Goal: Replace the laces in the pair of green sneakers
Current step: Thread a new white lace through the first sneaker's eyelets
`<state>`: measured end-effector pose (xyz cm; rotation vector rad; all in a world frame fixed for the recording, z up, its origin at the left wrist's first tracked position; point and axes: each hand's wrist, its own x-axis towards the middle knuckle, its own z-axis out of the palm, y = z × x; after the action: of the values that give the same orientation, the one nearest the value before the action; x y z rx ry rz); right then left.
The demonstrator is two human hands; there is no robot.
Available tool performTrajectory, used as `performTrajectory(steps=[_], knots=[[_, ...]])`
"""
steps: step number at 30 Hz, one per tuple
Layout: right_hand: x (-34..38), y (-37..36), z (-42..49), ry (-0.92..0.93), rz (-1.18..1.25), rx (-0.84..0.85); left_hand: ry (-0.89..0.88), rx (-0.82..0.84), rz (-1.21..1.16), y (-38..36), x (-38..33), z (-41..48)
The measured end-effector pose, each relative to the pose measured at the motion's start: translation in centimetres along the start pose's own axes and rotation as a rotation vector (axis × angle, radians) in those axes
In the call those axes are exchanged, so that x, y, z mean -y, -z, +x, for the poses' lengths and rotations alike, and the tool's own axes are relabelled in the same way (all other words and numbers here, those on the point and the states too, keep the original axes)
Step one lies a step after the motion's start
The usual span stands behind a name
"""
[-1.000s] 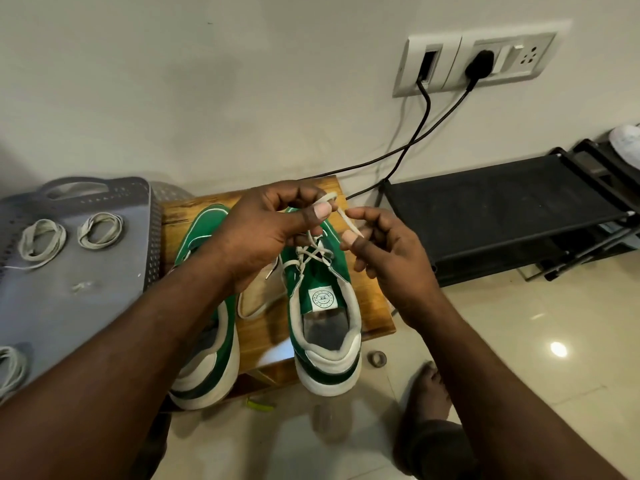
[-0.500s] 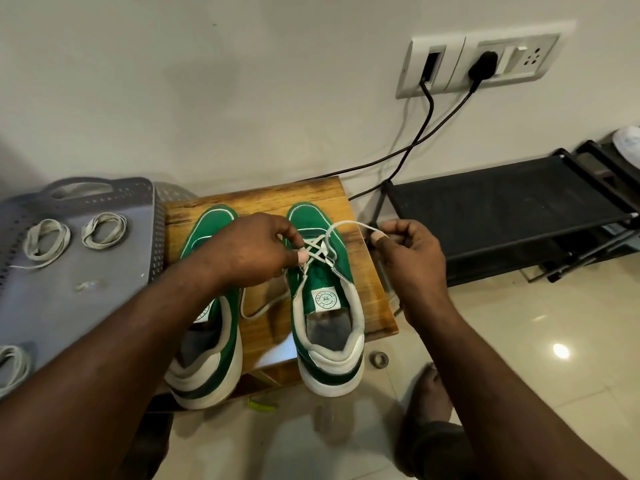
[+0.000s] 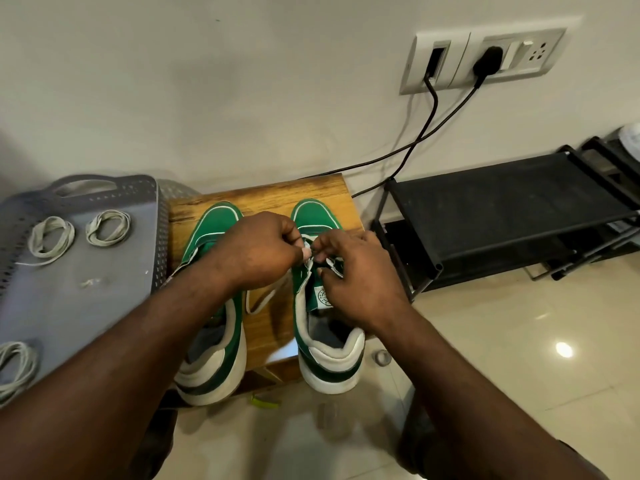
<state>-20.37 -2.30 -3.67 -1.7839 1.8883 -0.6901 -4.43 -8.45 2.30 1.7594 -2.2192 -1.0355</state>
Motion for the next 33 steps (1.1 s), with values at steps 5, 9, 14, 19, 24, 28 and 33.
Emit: performTrajectory(steps=[5,9,14,19,24,28,33], knots=[[0.8,0.2,-0.3,0.003,-0.120,0.005,-0.015,0.067,0.010,-0.1,-0.4,-0.5],[0.9,-0.1,-0.2,-0.045,-0.165,0.009,-0.001,0.087,0.091,-0.8,-1.0,-1.2],[1.2,-0.7,0.0,-0.063,-0.154,-0.068,0.031,-0.029,0.126,-0.7,-0.7,-1.6],[1.2,-1.1,0.1,-0.007,-0.200,-0.092,0.141,-0.003,-0.029,-0.6,0.6,-1.2],[1.1,-0.7,0.1,0.038,-0.275,-0.127,0.170,0.054,-0.174,-0.5,1.2,-1.0],[1.3,-0.8,0.1,0.058,-0.314,-0.113,0.138,0.027,-0.136,-0.8,1.1,-1.0],[1.5,-0.3,0.0,-0.015,-0.395,-0.072,0.116,0.006,-0.056,-1.0,0.6,-1.0]])
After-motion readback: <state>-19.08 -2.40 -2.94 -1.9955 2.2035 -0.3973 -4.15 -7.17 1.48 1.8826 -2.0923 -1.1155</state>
